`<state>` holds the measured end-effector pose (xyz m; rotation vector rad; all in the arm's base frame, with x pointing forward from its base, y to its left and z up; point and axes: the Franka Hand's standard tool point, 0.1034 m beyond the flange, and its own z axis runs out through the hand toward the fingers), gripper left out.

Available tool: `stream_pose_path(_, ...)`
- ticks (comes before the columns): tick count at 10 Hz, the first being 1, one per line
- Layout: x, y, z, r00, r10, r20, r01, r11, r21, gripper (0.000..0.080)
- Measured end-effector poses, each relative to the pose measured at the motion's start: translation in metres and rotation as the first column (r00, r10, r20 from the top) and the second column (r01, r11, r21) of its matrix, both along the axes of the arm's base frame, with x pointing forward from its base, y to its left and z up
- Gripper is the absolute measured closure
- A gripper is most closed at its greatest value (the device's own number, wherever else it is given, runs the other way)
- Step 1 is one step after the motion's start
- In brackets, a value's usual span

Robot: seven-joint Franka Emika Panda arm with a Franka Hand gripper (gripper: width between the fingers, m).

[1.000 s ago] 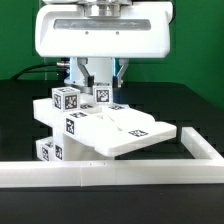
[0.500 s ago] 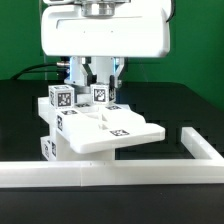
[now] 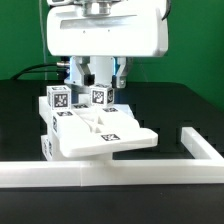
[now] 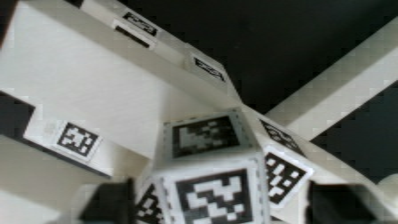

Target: Assemble chair

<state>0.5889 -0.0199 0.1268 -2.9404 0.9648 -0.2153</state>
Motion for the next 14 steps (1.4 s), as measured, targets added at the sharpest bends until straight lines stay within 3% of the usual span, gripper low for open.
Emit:
stream_pose_path(1,0.0002,0.0003,0.0,0.996,0.087,-0.001,-0.087,0.996,-0.012,0.0192)
stream_pose_path(7,-0.0005,0.0015,-0.0007,0.884,0.467,-0.02,-0.467,0.882,-0.065,0.015)
stream_pose_path(10,-0.0022,-0.0053,-0.0023,0.657,0.751,-0.068,-0.753,0.65,-0.101,0.015)
stream_pose_path(13,-0.0023,-0.0036,-0.0029,0.454,0.885,-0.104,-0.889,0.442,-0.122,0.015)
stream_pose_path(14,-0.0023,-0.0034,-0.0029,0.423,0.899,-0.11,-0.904,0.41,-0.123,0.015)
